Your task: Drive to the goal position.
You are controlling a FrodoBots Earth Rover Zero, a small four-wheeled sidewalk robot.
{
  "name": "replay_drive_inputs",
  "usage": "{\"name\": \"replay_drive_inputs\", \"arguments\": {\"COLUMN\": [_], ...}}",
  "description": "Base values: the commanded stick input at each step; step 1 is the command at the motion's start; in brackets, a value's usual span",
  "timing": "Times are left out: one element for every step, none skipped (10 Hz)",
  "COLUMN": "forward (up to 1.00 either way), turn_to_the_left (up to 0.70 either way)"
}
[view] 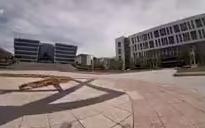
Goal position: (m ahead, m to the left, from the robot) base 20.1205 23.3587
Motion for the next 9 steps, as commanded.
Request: {"name": "replay_drive_inputs", "arguments": {"forward": [0.7,0.7,0.7,0.7,0.7,0.7,0.7,0.7,0.7], "turn_to_the_left": [0.0,0.0,0.0,0.0,0.0,0.0,0.0,0.0,0.0]}}
